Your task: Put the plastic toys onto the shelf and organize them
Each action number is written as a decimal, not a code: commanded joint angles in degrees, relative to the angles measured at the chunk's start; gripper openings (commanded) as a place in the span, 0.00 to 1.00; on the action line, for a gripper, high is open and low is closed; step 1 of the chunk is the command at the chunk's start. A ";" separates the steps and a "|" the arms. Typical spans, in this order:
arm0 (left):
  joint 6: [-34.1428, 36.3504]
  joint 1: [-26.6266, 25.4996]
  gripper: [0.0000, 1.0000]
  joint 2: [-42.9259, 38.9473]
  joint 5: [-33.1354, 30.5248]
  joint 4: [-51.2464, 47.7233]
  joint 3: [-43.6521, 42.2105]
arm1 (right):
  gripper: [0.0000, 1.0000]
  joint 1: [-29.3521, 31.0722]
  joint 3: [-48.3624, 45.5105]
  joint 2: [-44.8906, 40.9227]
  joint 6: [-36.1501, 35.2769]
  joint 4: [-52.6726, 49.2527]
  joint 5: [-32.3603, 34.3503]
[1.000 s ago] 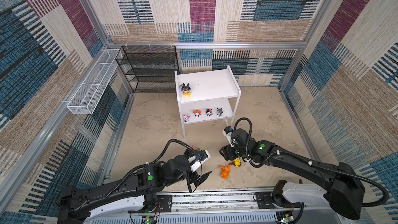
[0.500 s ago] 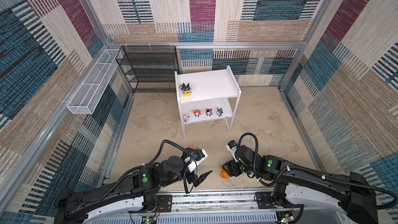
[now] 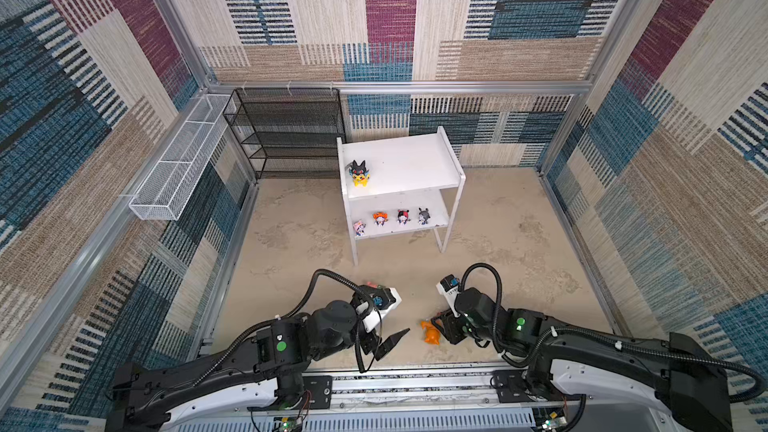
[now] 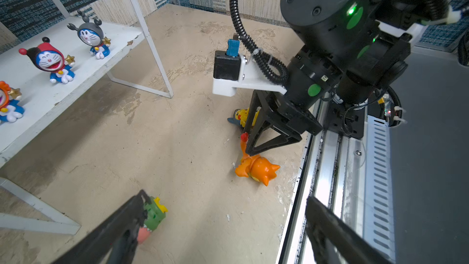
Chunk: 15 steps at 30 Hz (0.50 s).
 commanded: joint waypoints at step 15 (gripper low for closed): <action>0.14 0.05 0.99 0.02 -1.35 0.12 0.28 | 0.19 -4.10 -1.85 4.68 -4.12 12.10 -2.55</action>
